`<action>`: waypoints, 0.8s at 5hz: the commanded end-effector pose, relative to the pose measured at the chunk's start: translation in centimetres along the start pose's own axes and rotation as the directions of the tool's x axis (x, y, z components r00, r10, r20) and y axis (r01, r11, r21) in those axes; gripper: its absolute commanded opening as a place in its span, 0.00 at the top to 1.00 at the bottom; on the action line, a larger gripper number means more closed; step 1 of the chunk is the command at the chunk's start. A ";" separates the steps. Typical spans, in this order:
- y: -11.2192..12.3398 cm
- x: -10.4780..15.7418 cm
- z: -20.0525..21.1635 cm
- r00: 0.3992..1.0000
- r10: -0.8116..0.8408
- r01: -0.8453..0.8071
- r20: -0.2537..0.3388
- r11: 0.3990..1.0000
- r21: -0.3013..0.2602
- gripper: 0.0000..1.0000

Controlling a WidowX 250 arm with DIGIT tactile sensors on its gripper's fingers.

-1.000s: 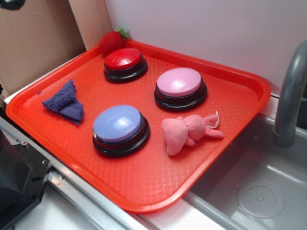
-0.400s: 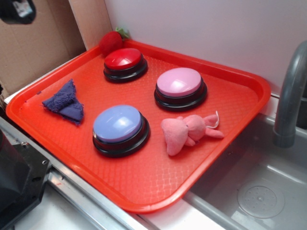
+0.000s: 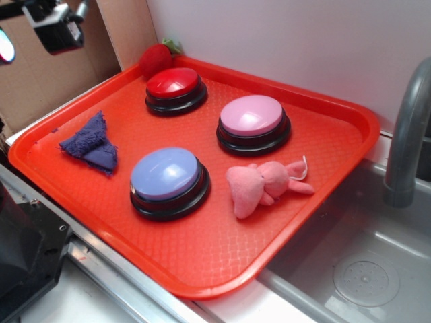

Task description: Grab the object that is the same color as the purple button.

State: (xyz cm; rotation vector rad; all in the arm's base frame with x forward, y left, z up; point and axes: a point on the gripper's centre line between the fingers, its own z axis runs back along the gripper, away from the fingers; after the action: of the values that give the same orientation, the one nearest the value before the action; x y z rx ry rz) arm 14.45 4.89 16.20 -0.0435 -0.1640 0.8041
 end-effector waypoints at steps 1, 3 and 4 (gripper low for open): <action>0.7 2.6 -5.6 0.965 0.259 -0.260 0.030 0.964 0.045 0.00; 2.1 3.6 -10.2 0.870 0.490 -0.493 0.049 0.868 0.066 0.00; 2.6 3.4 -12.0 0.858 0.512 -0.514 0.053 0.851 0.104 0.00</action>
State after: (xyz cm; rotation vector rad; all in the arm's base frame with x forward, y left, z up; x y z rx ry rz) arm 17.24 9.09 4.10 0.0392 -0.1013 1.3431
